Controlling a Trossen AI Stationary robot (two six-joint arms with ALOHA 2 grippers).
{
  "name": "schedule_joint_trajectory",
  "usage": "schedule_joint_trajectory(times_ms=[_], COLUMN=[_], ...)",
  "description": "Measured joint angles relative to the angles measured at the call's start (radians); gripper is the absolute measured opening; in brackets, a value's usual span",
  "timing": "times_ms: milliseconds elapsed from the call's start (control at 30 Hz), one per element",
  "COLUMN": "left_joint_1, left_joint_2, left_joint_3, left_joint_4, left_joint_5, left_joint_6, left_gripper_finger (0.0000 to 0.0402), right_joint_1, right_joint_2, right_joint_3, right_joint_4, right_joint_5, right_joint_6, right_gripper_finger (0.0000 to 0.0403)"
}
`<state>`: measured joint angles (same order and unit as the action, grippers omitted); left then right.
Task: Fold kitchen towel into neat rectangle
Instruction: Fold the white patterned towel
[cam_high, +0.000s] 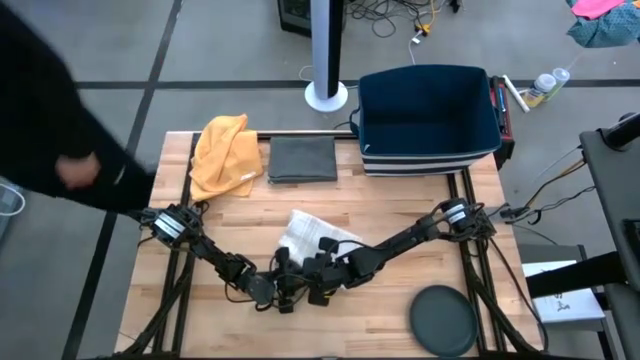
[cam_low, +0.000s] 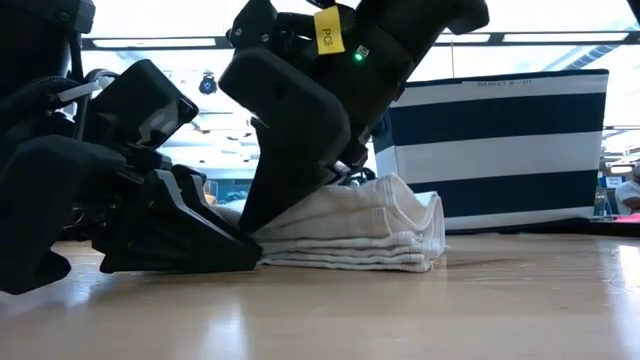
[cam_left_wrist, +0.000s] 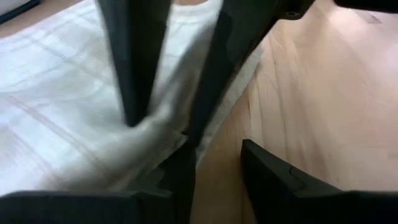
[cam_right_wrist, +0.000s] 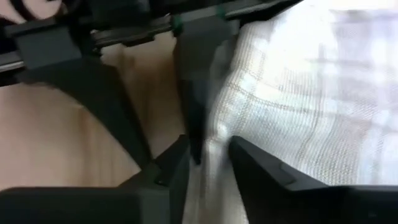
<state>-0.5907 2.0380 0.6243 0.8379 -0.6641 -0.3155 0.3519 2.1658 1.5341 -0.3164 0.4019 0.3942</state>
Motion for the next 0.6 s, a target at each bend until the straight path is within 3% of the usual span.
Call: schedule_joint_trajectory(times_ms=[267,600], left_joint_1=[0.0,0.0], left_joint_2=[0.0,0.0], left_joint_3=[0.0,-0.001], left_joint_4=[-0.003,-0.003], left_joint_5=[0.001,0.001], left_joint_6=[0.0,0.003], left_gripper_finger=[0.0112,0.0122], right_joint_1=[0.006,0.007], right_joint_2=[-0.024,0.002], right_joint_3=[0.0,-0.001], right_joint_4=[-0.045,-0.042], right_joint_5=[0.023,0.017], right_joint_6=[0.0,-0.048], right_gripper_finger=[0.0164,0.0143])
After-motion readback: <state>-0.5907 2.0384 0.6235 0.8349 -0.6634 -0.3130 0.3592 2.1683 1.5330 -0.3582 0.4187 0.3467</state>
